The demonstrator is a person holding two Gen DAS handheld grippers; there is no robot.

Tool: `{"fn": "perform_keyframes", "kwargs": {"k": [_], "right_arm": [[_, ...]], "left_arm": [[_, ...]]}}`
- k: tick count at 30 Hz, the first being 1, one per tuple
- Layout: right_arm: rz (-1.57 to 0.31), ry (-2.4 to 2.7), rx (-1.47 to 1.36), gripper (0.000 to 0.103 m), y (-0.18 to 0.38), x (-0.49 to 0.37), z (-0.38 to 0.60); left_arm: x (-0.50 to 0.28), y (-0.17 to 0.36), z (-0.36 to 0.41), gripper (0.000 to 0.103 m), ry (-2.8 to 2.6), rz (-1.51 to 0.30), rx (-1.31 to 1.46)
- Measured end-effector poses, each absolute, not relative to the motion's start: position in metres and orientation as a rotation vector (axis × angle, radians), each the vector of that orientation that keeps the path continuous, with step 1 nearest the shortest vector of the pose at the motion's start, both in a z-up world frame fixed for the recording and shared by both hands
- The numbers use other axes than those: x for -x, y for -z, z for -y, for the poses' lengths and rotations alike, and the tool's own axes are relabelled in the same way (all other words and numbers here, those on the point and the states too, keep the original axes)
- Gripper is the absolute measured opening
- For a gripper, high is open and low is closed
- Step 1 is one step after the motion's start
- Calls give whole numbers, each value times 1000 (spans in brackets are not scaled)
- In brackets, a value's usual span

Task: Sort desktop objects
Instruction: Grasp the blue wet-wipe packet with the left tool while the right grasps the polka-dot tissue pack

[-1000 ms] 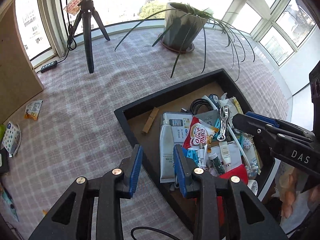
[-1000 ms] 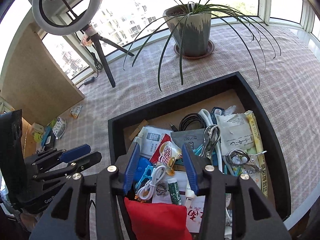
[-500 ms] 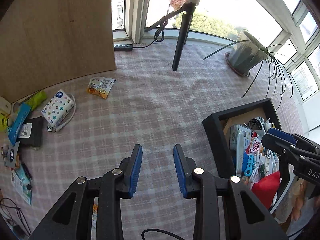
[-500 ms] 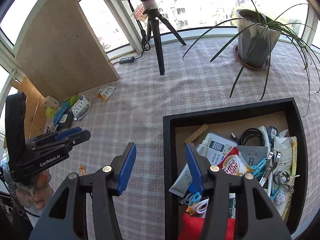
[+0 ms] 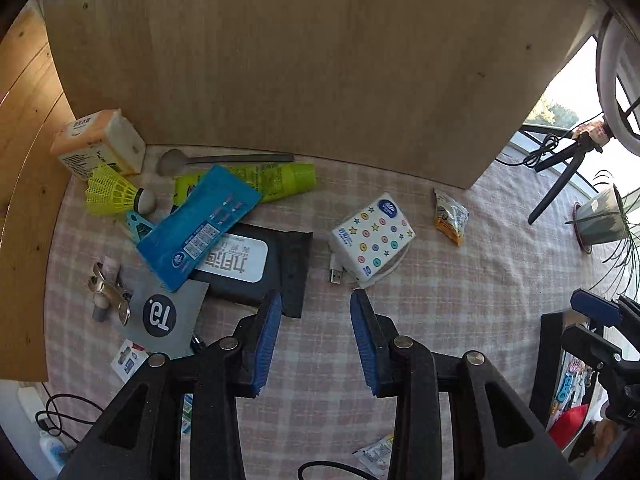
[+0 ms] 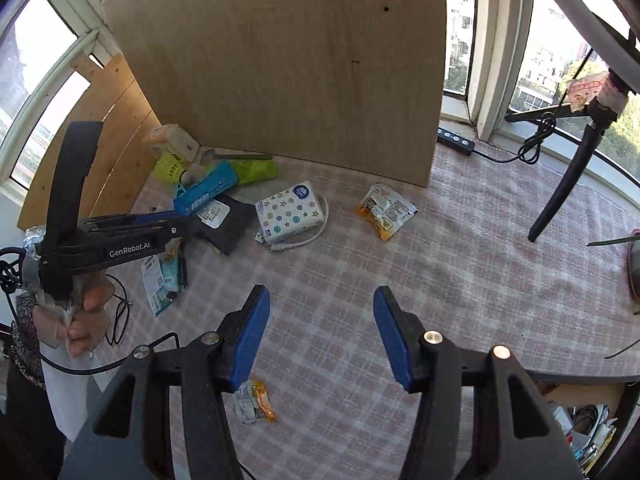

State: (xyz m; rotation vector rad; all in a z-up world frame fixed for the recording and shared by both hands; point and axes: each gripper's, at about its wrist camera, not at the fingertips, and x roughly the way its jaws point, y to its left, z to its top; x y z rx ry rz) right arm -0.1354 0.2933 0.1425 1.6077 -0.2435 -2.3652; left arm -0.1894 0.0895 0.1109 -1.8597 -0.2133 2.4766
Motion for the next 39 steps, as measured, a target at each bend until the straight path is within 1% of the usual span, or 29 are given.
{"fn": "perform_keyframes", "kwargs": {"k": [2,4,9,13,18,22,27,31,33,39], "right_arm": [[306,2303,-1624,53,-131,161,-271],[315,2279,-1641,53,-118,185,-249],[207,2271,-1646,53,-92,234,-199],[61,2289,-1697,53,-67,264,-175],[42,2283,-1744,53,-41,283,-170],[45,2276,-1785,53,-26,287,-175],[74,2227,-1840,53,-10,274,-186],[104,2216,-1836,53,-10,253,-198],[94,2207,-1840,53,-10,239,-203],[36,2221,-1841,53,-10,191,-224]], "left_arm": [[203,-98,-64,34,-2504,262,1902],[215,-84,-45,34,-2515,291,1939],[236,-59,-10,34,-2516,425,1947],[251,-45,9,34,-2548,499,1963],[262,-26,19,34,-2546,553,1984],[262,-18,15,41,-2548,538,1956],[248,-15,-9,41,-2455,470,1948],[223,-14,-45,42,-2439,334,1921],[209,-14,-63,42,-2444,283,1909],[164,-14,-117,42,-2397,217,1885]]}}
